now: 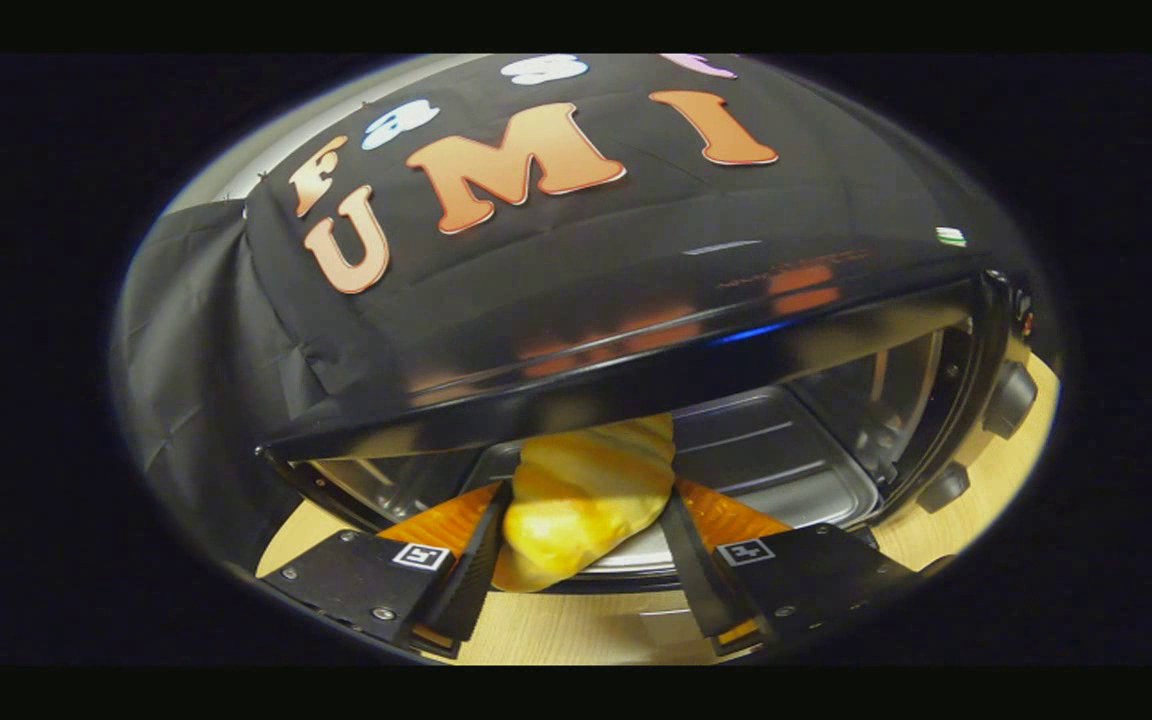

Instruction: Open the toaster oven, put the food inside, and close the toaster oven door.

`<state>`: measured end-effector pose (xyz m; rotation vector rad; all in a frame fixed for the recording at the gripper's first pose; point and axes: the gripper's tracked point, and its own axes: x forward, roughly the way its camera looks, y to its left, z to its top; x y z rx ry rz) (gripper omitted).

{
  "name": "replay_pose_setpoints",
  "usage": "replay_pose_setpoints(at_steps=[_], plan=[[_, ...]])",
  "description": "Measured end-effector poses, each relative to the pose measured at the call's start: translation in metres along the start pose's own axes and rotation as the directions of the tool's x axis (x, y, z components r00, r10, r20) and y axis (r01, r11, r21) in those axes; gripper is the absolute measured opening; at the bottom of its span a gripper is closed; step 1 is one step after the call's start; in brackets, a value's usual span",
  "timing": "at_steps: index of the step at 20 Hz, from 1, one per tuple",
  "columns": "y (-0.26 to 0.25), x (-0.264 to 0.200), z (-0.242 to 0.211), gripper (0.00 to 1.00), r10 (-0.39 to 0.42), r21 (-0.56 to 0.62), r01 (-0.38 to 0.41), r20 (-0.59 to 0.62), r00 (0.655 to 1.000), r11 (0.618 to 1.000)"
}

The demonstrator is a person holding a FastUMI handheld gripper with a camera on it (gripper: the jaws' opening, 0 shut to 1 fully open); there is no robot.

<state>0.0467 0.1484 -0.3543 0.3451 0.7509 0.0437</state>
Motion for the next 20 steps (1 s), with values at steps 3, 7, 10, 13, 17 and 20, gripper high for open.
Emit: replay_pose_setpoints(at_steps=[3, 7, 10, 13, 17, 20], plan=[[0.001, 0.0, 0.003, 0.84, 0.001, 0.006, -0.001, -0.001, 1.0, 1.0], [-0.003, 0.001, 0.007, 0.94, -0.01, 0.042, 0.01, 0.002, 1.0, 0.999], [-0.008, -0.011, 0.007, 0.98, 0.001, 0.04, -0.001, -0.022, 1.0, 0.999], [-0.01, -0.035, 0.009, 0.98, 0.026, 0.071, -0.025, -0.014, 1.0, 0.997], [-0.022, -0.071, 0.006, 0.98, 0.033, 0.04, -0.033, -0.009, 0.999, 0.999], [-0.031, -0.097, -0.002, 0.98, 0.031, 0.007, -0.031, -0.022, 0.999, 1.0]])
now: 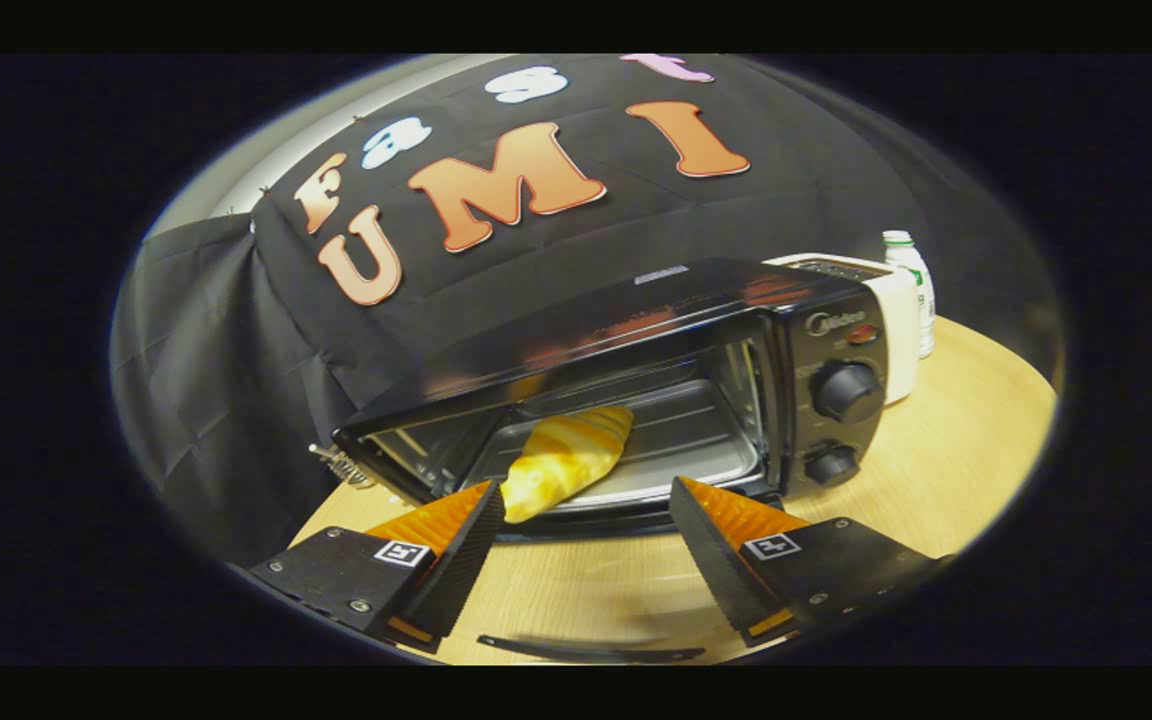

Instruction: Open the toaster oven, put the food inside, and close the toaster oven door.

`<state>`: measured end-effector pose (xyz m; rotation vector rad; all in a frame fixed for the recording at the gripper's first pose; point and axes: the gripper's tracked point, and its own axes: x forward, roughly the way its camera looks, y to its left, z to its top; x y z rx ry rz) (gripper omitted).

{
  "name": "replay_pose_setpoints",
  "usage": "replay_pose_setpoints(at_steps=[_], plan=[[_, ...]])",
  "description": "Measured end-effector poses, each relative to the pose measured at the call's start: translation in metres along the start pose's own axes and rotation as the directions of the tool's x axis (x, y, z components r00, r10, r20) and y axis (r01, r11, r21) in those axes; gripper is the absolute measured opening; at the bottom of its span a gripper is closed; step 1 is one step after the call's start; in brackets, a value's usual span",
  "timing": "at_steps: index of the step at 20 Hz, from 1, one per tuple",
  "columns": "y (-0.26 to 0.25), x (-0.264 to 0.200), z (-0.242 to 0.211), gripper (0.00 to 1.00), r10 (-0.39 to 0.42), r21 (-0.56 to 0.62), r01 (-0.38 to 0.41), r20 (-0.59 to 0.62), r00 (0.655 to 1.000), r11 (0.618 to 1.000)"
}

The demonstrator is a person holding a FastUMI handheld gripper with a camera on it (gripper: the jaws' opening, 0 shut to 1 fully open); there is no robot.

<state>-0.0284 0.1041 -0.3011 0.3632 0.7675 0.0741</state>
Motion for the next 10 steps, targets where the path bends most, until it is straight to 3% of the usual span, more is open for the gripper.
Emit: replay_pose_setpoints(at_steps=[7, 10], plan=[[-0.015, -0.057, -0.032, 0.98, 0.036, -0.008, -0.036, -0.054, 0.998, 0.999], [-0.036, -0.073, -0.052, 0.98, 0.001, -0.057, -0.006, -0.096, 0.995, 0.998]])
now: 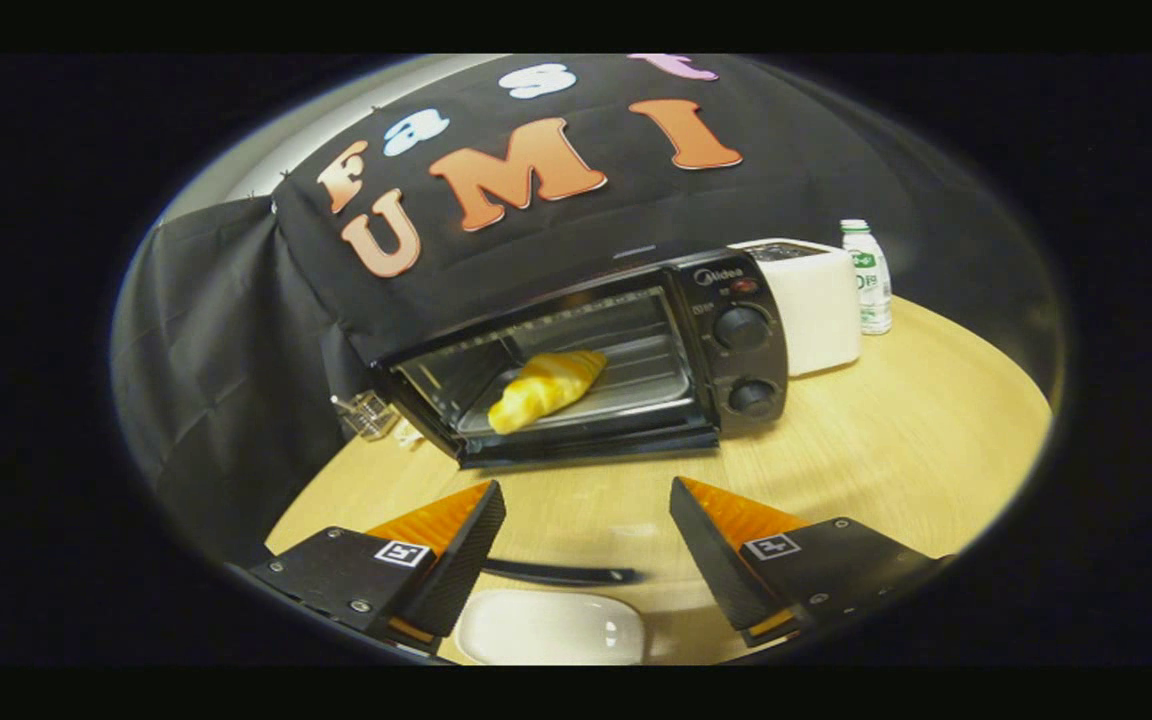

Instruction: Open the toaster oven, put the food inside, and close the toaster oven door.

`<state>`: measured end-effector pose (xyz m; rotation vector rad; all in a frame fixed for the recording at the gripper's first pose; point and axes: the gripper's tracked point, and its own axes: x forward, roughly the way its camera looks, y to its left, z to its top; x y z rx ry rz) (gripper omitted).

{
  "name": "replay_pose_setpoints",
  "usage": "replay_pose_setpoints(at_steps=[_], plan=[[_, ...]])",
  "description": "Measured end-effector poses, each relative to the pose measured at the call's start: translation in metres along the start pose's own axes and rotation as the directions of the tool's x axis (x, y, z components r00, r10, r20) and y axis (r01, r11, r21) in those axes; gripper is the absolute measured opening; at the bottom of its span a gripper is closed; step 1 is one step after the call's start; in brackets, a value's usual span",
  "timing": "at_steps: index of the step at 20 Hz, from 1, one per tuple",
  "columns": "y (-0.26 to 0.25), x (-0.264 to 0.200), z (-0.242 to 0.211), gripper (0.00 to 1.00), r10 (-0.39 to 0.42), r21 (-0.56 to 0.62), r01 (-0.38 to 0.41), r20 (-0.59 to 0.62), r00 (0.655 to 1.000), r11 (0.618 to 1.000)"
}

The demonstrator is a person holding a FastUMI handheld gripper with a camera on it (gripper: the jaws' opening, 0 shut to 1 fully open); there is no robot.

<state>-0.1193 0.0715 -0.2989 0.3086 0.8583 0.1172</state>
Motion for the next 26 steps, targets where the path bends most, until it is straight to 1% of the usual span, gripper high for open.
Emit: replay_pose_setpoints(at_steps=[3, 6, 9, 12, 18, 21, 23, 25, 26], plan=[[-0.016, -0.014, -0.012, 0.98, -0.027, -0.015, 0.026, -0.02, 0.999, 1.0], [-0.022, -0.025, -0.026, 0.98, -0.027, -0.016, 0.026, -0.045, 0.999, 1.0], [-0.018, -0.029, -0.045, 0.98, -0.012, -0.028, 0.009, -0.086, 0.996, 1.0], [-0.024, -0.028, -0.057, 0.99, -0.029, -0.048, 0.023, -0.118, 0.993, 0.999], [-0.014, -0.024, -0.081, 0.98, 0.012, -0.038, -0.018, -0.173, 0.985, 0.999], [-0.007, -0.015, -0.08, 0.99, 0.019, -0.056, -0.029, -0.174, 0.985, 0.998], [0.006, -0.008, -0.079, 0.99, 0.045, -0.054, -0.055, -0.183, 0.982, 0.997], [0.024, -0.01, -0.077, 0.99, 0.104, -0.05, -0.114, -0.174, 0.979, 0.992], [0.027, -0.011, -0.075, 0.99, 0.086, -0.086, -0.1, -0.157, 0.984, 0.991]])
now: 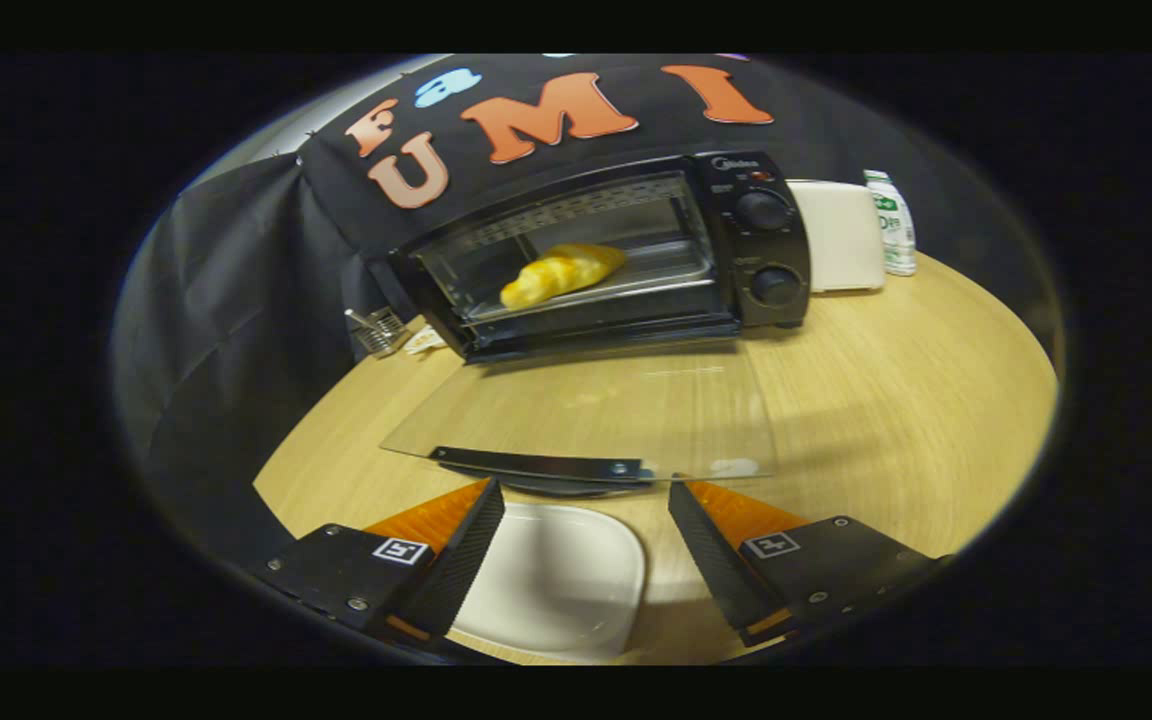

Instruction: Open the toaster oven, put the food inside, and close the toaster oven door.

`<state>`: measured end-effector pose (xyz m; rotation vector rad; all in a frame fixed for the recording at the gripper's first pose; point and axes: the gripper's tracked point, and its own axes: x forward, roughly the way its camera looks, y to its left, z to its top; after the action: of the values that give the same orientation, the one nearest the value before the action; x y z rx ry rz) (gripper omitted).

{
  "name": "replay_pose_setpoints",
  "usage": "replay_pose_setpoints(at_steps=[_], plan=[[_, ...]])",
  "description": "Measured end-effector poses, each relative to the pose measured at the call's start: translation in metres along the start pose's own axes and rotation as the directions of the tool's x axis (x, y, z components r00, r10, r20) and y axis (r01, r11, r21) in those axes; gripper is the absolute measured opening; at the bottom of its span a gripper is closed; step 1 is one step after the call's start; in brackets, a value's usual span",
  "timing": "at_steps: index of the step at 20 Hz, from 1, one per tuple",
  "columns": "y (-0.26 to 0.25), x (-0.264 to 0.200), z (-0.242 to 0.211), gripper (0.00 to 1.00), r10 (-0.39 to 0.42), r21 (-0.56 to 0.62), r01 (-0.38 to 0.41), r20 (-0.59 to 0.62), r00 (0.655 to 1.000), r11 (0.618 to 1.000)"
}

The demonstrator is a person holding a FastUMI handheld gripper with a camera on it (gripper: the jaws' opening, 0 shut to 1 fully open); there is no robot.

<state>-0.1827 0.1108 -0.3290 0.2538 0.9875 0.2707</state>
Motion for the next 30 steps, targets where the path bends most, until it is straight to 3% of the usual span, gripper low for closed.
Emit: replay_pose_setpoints(at_steps=[4, 7, 18, 23, 30], plan=[[-0.003, 0.0, 0.004, 0.98, -0.048, -0.194, 0.055, 0.041, 0.998, 0.979], [-0.007, -0.001, 0.006, 0.99, -0.066, -0.246, 0.077, 0.052, 0.996, 0.966], [0.005, -0.004, 0.064, 0.98, -0.026, -0.245, 0.079, 0.212, 0.977, 0.966], [0.01, -0.004, 0.088, 0.98, 0.024, -0.182, 0.023, 0.252, 0.968, 0.983], [0.013, 0.0, 0.131, 0.99, 0.036, -0.108, -0.001, 0.323, 0.946, 0.994]])
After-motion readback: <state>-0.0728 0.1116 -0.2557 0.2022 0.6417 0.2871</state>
